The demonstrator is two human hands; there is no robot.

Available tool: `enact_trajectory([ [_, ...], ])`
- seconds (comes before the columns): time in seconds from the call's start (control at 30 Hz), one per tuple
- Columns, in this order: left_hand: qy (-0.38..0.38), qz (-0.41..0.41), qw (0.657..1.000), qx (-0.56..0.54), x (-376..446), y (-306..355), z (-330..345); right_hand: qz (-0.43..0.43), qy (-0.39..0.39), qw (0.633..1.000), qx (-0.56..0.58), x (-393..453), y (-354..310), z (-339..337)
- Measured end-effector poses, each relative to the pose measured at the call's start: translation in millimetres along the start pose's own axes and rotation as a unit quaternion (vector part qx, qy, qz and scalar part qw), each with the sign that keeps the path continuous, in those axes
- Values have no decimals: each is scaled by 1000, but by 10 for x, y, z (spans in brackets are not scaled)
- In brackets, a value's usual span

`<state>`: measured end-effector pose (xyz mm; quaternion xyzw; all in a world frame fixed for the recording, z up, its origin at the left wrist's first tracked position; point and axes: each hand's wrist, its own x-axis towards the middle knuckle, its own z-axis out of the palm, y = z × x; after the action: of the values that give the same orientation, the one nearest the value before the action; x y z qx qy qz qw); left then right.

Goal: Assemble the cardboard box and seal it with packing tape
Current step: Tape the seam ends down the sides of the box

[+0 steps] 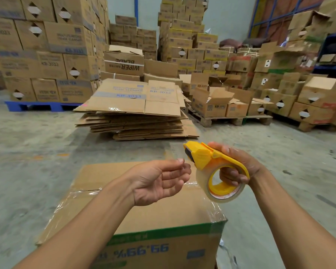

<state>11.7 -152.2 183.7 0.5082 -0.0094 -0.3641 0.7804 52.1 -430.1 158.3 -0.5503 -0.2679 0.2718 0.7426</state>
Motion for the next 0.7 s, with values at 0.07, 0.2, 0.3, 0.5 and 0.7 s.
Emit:
enact_trajectory([
  [0.07, 7, 1, 1000, -16, 14, -34, 26, 0, 7, 1000, -6, -45, -14, 12],
  [0.2, -1, -16, 999, -28, 55, -111, 97, -1, 37, 999, -6, -151, -16, 6],
  [0.3, -7, -27, 999, -37, 118, -157, 149, 6, 62, 998, -2, -224, -22, 12],
  [0.5, 45, -44, 997, 53, 282, -271, -123, 139, 109, 979, -106, -329, -15, 101],
  [0.7, 116, -86, 979, 147, 348, -257, -878, 245, 166, 948, -119, -875, 103, 38],
])
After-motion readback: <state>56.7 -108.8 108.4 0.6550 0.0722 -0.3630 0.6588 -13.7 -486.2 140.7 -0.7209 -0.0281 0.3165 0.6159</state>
